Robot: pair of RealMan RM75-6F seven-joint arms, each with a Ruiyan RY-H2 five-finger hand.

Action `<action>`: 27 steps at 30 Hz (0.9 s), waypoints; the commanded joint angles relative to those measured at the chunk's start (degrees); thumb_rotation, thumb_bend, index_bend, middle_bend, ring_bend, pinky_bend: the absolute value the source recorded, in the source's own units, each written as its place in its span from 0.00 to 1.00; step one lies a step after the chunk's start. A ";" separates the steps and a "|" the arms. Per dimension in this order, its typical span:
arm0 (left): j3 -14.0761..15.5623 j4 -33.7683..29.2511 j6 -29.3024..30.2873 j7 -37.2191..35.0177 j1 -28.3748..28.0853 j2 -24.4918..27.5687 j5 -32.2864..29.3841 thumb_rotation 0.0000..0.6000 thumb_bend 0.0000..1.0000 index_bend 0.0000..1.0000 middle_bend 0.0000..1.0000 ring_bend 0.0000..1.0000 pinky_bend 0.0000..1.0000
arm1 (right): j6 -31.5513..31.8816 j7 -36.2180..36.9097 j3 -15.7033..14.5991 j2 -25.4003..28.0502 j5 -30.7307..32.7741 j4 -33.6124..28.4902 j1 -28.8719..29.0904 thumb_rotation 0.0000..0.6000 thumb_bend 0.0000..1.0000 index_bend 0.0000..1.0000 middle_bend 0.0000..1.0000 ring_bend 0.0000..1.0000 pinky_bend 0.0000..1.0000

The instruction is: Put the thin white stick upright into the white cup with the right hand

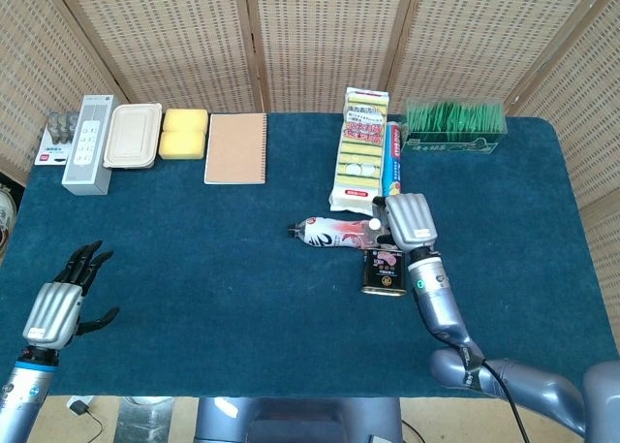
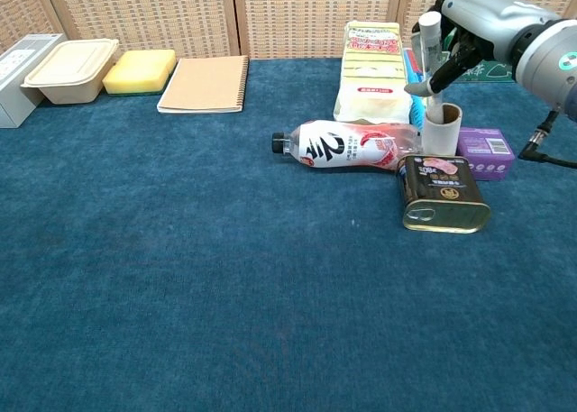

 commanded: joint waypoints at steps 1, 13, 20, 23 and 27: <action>-0.02 -0.01 -0.02 -0.07 -0.01 0.04 -0.03 1.00 0.20 0.10 0.04 0.03 0.31 | 0.19 -0.43 0.18 0.19 -0.03 -0.35 0.17 1.00 0.37 0.77 0.89 1.00 1.00; 0.01 -0.08 0.24 -0.14 0.07 0.12 0.12 1.00 0.20 0.10 0.04 0.03 0.31 | 0.46 -2.48 1.72 2.21 1.75 -3.95 0.77 1.00 0.38 0.79 0.92 1.00 1.00; 0.03 -0.17 0.35 -0.14 0.10 0.18 0.23 1.00 0.20 0.10 0.04 0.03 0.31 | 0.77 -3.85 2.80 3.55 2.73 -6.08 1.36 1.00 0.38 0.79 0.92 1.00 1.00; 0.05 -0.22 0.49 -0.23 0.15 0.24 0.31 1.00 0.20 0.10 0.04 0.03 0.31 | 0.91 -4.41 3.22 4.10 3.21 -6.98 1.60 1.00 0.38 0.79 0.92 1.00 1.00; 0.02 -0.26 0.62 -0.40 0.18 0.34 0.34 1.00 0.20 0.10 0.04 0.03 0.31 | 1.31 -5.59 3.79 5.20 3.93 -8.74 1.89 1.00 0.38 0.79 0.92 1.00 1.00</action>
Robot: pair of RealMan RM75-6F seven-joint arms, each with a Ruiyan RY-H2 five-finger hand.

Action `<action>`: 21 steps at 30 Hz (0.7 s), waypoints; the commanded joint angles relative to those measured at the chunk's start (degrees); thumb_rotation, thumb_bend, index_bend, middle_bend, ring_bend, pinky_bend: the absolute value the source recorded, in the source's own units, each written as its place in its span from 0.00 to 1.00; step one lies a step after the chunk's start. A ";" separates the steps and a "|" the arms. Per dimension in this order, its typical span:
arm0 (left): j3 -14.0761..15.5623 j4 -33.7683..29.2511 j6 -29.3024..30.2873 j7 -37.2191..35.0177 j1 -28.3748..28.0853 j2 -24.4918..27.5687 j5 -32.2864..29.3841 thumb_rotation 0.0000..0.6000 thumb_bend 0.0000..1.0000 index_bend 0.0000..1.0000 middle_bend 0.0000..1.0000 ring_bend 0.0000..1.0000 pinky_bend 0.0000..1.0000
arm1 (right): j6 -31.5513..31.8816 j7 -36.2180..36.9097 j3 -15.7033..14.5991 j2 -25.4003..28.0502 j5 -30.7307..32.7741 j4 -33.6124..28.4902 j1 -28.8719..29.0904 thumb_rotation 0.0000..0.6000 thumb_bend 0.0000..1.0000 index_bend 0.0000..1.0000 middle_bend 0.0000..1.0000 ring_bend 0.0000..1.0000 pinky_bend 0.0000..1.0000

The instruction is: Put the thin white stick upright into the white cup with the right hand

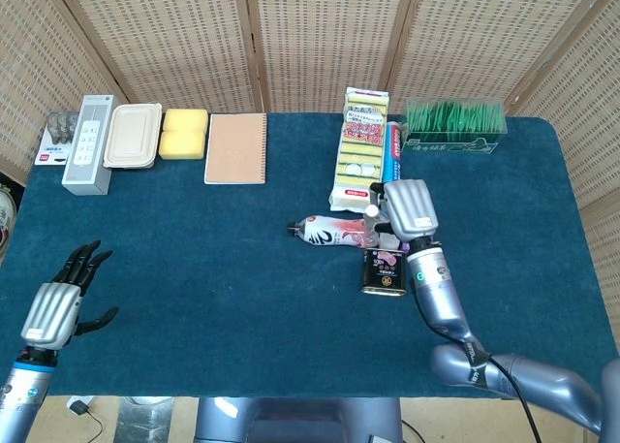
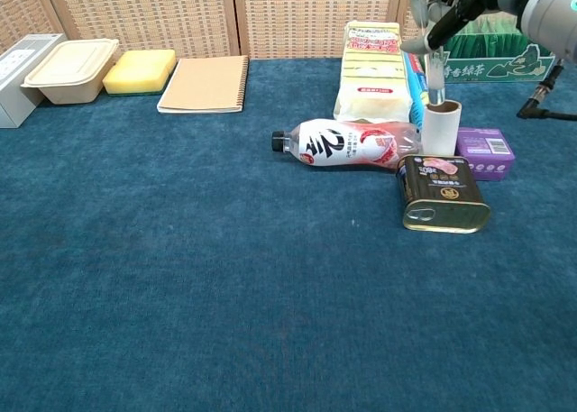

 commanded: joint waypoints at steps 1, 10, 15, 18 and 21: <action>0.01 -0.04 0.05 -0.05 0.00 0.04 0.08 1.00 0.20 0.10 0.04 0.03 0.31 | 0.26 -1.15 0.50 1.00 0.90 -1.46 0.25 1.00 0.38 0.79 0.92 1.00 1.00; 0.20 -0.24 0.63 -0.04 0.20 0.14 0.59 1.00 0.20 0.10 0.04 0.03 0.31 | 1.20 -4.99 1.39 3.88 4.57 -6.13 0.61 1.00 0.38 0.79 0.93 1.00 1.00; 0.27 -0.30 0.66 -0.05 0.22 0.18 0.71 1.00 0.20 0.10 0.04 0.03 0.31 | 1.99 -6.42 1.48 5.37 5.27 -8.20 0.74 1.00 0.39 0.79 0.93 1.00 1.00; 0.30 -0.30 0.65 -0.03 0.22 0.18 0.77 1.00 0.20 0.10 0.04 0.03 0.31 | 2.38 -7.28 1.50 6.42 5.65 -9.63 0.74 1.00 0.39 0.79 0.94 1.00 1.00; 0.27 -0.31 0.63 -0.04 0.20 0.19 0.74 1.00 0.20 0.10 0.04 0.03 0.31 | 2.73 -8.10 1.50 7.62 6.18 -11.23 0.72 1.00 0.40 0.79 0.94 1.00 1.00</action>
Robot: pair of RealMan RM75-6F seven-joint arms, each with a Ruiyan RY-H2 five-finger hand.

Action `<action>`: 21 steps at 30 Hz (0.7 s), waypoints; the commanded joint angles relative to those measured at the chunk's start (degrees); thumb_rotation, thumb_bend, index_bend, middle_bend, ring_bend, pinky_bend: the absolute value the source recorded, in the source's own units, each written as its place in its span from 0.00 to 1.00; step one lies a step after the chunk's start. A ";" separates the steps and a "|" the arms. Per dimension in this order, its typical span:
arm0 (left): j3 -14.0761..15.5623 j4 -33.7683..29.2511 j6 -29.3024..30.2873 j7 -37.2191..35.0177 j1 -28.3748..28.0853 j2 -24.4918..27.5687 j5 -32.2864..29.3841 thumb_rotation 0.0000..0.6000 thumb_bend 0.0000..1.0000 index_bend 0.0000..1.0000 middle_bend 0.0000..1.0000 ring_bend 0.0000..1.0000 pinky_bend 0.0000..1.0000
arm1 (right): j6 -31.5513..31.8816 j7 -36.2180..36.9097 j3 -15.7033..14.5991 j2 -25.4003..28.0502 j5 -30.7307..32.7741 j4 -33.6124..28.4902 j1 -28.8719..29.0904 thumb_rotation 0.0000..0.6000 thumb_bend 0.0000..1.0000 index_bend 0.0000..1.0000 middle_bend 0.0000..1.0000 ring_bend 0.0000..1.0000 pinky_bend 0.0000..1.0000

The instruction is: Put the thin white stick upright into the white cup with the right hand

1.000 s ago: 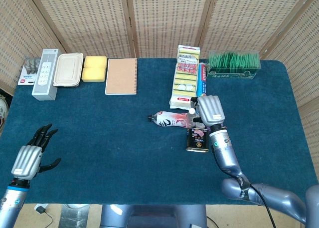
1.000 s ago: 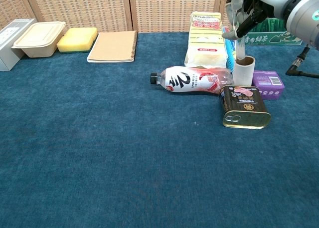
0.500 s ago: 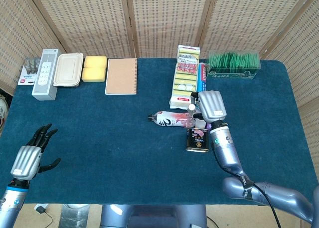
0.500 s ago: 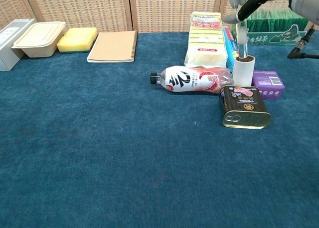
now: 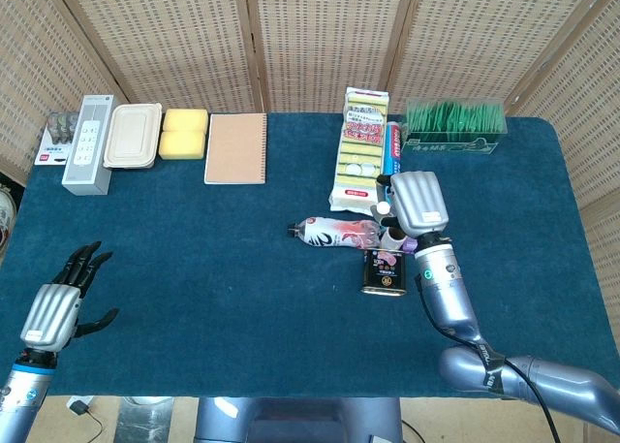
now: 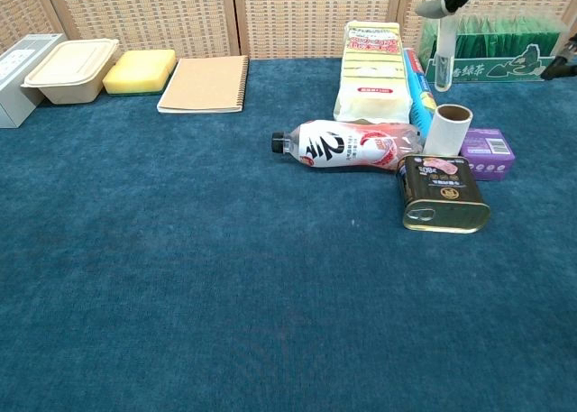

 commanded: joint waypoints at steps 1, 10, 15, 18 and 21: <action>-0.01 -0.01 -0.02 -0.01 -0.02 0.00 -0.01 1.00 0.20 0.10 0.04 0.03 0.31 | 0.50 -0.79 0.01 1.24 0.67 -1.60 -0.05 1.00 0.40 0.79 0.94 1.00 1.00; 0.48 -0.17 -0.24 -0.63 -0.08 0.23 0.58 1.00 0.20 0.10 0.04 0.03 0.31 | 2.41 0.84 1.87 7.44 3.92 -7.63 -2.26 1.00 0.44 0.79 0.96 1.00 1.00; 0.84 -0.39 0.32 -0.53 0.10 0.30 1.33 1.00 0.20 0.10 0.04 0.03 0.31 | 3.31 2.84 2.97 12.29 5.31 -10.92 -4.43 1.00 0.45 0.79 0.97 1.00 1.00; 1.00 -0.52 1.05 -0.37 0.35 0.32 1.90 1.00 0.20 0.10 0.04 0.03 0.31 | 3.27 5.64 2.36 16.75 5.52 -16.41 -7.58 1.00 0.45 0.79 0.97 1.00 1.00; 1.07 -0.57 1.24 -0.27 0.45 0.34 2.03 1.00 0.20 0.10 0.04 0.03 0.31 | 2.42 8.81 0.28 21.92 2.05 -23.99 -11.43 1.00 0.46 0.79 0.97 1.00 1.00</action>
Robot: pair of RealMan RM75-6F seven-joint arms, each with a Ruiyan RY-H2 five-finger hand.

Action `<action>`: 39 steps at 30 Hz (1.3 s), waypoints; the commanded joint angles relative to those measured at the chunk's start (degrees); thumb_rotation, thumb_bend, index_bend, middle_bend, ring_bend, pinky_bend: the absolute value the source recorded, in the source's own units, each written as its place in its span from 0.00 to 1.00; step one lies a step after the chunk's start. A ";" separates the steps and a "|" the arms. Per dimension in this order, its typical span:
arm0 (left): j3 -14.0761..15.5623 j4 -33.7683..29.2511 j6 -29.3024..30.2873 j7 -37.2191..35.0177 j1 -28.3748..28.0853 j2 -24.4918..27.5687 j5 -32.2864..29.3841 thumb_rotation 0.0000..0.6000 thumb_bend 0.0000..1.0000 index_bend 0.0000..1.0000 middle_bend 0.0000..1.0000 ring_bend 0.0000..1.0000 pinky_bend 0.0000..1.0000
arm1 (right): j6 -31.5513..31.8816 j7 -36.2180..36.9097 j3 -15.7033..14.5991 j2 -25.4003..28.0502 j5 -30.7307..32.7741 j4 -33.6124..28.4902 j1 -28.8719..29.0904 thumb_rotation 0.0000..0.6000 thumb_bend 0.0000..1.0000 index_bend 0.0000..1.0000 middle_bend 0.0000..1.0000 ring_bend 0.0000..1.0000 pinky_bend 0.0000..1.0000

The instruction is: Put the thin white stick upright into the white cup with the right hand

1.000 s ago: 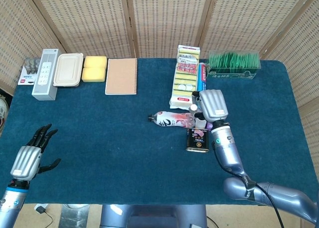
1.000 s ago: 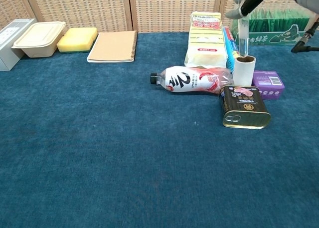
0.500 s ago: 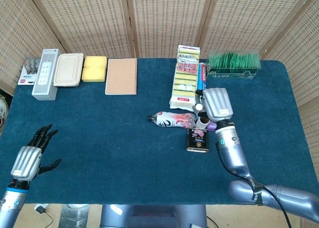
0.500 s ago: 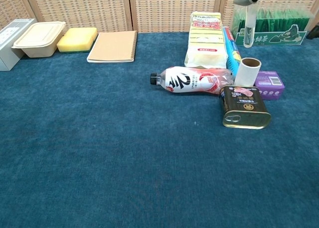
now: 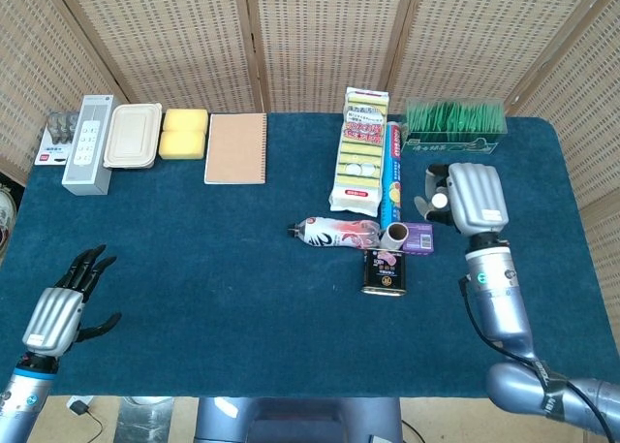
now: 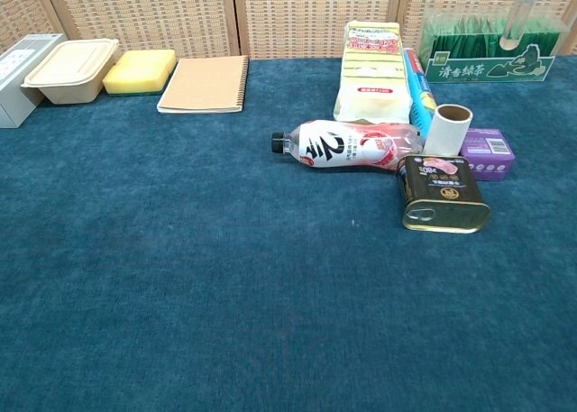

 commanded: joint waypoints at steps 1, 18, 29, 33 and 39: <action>0.01 -0.03 0.06 0.04 0.02 0.01 0.06 1.00 0.20 0.10 0.04 0.03 0.31 | -0.87 5.26 -2.62 7.41 -4.48 -9.98 -5.81 1.00 0.47 0.79 0.97 1.00 1.00; 0.58 -0.27 0.55 1.00 0.23 -0.22 1.20 1.00 0.20 0.10 0.04 0.03 0.31 | 1.36 19.92 -4.18 14.84 -14.91 -13.53 -12.61 1.00 0.48 0.79 0.98 1.00 1.00; 0.62 -0.46 0.61 0.72 0.35 0.22 1.12 1.00 0.20 0.10 0.04 0.03 0.31 | 1.74 17.92 -3.99 13.01 -10.19 -13.97 -10.67 1.00 0.48 0.79 0.99 1.00 1.00; 0.67 -0.81 2.55 0.56 0.88 0.54 2.24 1.00 0.20 0.10 0.04 0.03 0.31 | 1.13 14.75 -10.33 13.25 -15.67 -16.69 -13.38 1.00 0.48 0.79 0.99 1.00 1.00; 0.37 -0.58 0.17 0.72 0.29 0.45 0.50 1.00 0.20 0.10 0.04 0.03 0.32 | 3.02 17.28 -6.04 11.61 -11.74 -11.92 -11.37 1.00 0.48 0.79 1.00 1.00 1.00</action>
